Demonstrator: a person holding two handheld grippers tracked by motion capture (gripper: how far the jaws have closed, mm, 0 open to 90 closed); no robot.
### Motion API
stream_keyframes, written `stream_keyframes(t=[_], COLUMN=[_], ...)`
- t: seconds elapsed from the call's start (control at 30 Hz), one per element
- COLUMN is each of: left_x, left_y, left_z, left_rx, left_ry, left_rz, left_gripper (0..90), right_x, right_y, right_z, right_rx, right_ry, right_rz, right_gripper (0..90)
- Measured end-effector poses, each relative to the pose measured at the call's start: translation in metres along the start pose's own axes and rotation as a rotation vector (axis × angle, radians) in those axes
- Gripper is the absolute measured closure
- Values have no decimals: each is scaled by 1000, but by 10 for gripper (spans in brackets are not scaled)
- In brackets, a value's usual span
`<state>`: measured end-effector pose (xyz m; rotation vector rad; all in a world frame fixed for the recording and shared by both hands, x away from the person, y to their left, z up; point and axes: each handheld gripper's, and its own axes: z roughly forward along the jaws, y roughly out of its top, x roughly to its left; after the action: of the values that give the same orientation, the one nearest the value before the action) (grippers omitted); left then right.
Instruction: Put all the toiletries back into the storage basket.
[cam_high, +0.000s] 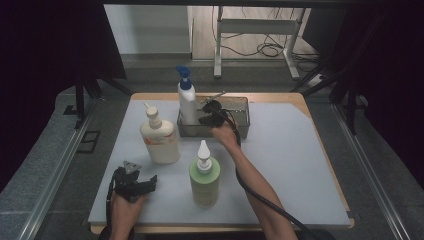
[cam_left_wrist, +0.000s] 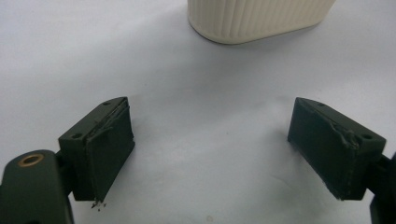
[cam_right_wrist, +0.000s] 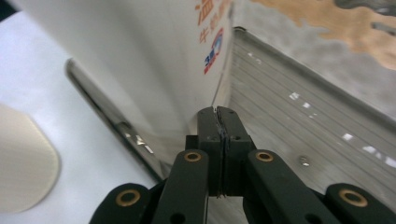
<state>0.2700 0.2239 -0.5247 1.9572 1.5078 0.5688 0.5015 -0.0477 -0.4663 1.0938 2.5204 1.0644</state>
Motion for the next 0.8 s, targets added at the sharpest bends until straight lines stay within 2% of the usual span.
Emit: stream_keyframes(t=[0.1,0.2,0.8], left_x=[0,0,0], left_y=[0,0,0], left_z=[0,0,0], left_rx=[0,0,1], left_ry=[0,0,0], left_rz=[0,0,-1], left_gripper=[137,137,136], right_x=[8,12,15], right_y=[2,4,5], right_z=[3,4,2], right_rx=[-2,0,-25], right_ry=[14,5,20], right_rz=[-19,-36,-22], right_gripper=[882,887,897])
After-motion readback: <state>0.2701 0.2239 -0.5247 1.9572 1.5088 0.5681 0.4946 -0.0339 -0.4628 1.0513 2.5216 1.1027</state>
